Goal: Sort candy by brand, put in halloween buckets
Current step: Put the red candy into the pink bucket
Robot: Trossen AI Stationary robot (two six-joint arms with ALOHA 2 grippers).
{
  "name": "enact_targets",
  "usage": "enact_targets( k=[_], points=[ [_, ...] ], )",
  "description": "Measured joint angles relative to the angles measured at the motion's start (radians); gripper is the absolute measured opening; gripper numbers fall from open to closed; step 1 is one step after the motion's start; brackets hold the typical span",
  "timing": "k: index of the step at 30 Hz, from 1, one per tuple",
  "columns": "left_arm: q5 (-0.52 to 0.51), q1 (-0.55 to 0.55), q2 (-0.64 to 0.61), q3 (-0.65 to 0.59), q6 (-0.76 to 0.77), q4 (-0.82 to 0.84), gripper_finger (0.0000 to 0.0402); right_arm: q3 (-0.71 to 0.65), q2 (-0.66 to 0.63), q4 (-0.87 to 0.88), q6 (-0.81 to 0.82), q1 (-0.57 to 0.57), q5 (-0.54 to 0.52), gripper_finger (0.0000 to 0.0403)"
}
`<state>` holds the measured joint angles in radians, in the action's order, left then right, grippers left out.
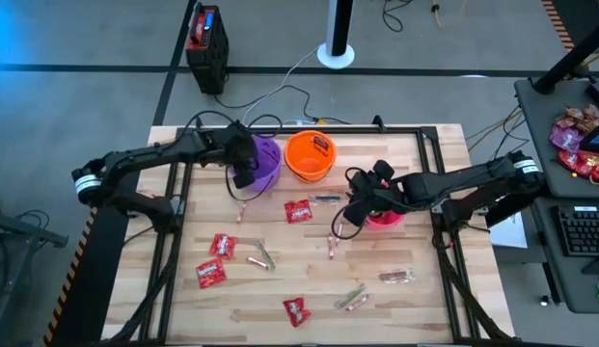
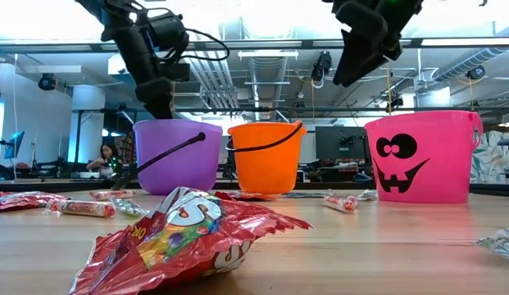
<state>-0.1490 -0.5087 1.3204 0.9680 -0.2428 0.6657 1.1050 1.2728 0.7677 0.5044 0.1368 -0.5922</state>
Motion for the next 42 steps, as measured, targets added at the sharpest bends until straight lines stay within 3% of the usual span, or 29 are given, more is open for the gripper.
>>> enact_targets(
  k=[4, 12, 20, 33, 42],
  points=[
    [0.0, 0.001, -0.03, 0.002, 0.01, -0.002, 0.0091, 0.017, 0.003, -0.034, -0.067, 0.0, 0.035, 0.0205],
    [0.001, 0.045, -0.166, 0.018, 0.145, -0.002, 0.009, 0.017, 0.128, -0.365, -0.365, 0.0, 0.263, 0.0205],
    [-0.006, 0.265, -0.309, 0.018, 0.209, -0.065, 0.009, 0.07, 0.354, -0.5, -0.499, -0.024, 0.283, 0.0205],
    [-0.316, 0.634, -0.408, 0.017, 0.281, -0.106, 0.009, 0.198, 0.622, -0.495, -0.558, -0.082, 0.313, 0.0205],
    [-0.437, 0.736, -0.403, 0.017, 0.298, -0.108, 0.009, 0.238, 0.729, -0.496, -0.539, -0.091, 0.338, 0.0205]
  ],
)
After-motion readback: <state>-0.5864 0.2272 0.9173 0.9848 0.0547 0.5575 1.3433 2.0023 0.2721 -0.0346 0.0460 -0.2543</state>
